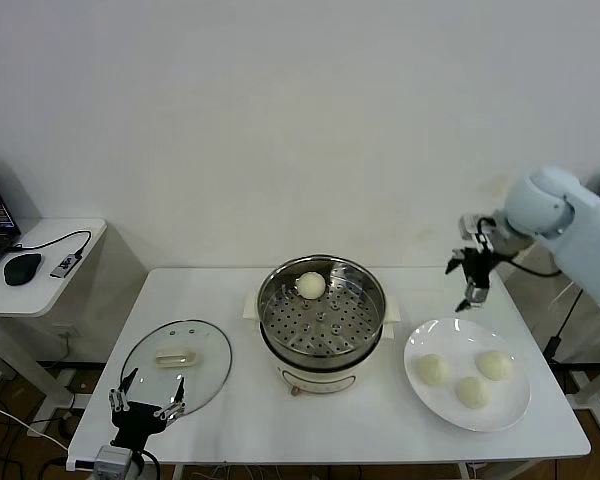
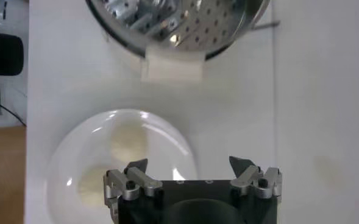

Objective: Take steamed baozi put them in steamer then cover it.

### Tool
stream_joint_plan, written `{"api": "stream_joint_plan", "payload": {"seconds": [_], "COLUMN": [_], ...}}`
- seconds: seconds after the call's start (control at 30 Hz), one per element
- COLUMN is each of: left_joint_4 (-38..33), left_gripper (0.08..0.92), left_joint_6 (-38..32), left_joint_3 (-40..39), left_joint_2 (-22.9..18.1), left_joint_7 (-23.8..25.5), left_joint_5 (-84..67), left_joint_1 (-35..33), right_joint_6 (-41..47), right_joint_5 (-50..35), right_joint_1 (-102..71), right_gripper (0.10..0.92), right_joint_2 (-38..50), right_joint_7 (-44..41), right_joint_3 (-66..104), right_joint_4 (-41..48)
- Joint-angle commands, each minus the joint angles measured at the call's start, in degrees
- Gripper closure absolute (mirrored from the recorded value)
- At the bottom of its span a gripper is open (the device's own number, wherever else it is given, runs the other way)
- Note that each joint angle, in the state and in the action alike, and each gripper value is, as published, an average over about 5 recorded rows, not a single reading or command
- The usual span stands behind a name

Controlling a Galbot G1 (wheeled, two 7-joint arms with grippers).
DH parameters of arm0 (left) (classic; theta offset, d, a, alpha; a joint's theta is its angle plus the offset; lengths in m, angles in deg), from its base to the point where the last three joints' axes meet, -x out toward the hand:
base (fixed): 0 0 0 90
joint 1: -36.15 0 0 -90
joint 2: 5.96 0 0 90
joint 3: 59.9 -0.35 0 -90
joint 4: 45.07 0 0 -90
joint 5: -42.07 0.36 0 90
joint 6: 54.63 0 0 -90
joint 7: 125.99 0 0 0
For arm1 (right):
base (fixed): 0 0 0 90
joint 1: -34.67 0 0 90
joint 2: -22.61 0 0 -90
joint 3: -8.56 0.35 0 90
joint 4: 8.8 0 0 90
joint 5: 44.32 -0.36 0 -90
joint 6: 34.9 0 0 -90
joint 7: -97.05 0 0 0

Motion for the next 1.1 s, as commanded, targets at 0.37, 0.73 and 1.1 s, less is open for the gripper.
{"api": "stream_joint_plan", "payload": {"seconds": [0.37, 0.73, 1.1], "left_joint_4": [1.05, 1.77, 2.24], "left_gripper": [0.177, 0.177, 0.177], "left_joint_6": [-0.02, -0.03, -0.03], "left_joint_3": [0.18, 0.14, -0.07], "left_joint_2": [-0.16, -0.15, -0.20], "left_joint_7": [-0.04, -0.02, 0.07], "left_joint_5": [0.75, 0.80, 1.02], "left_joint_1": [-0.10, -0.02, 0.12], "right_joint_6": [-2.83, -3.59, -5.24], "right_joint_5": [7.48, 7.52, 10.06], "right_joint_1": [-12.89, -15.91, -18.35], "right_gripper": [0.203, 0.203, 0.203], "right_joint_2": [-2.94, -5.33, -7.80], "right_joint_7": [1.12, 5.97, 7.86], "right_joint_3": [3.55, 3.03, 4.58], "right_joint_4": [1.40, 3.37, 6.04]}}
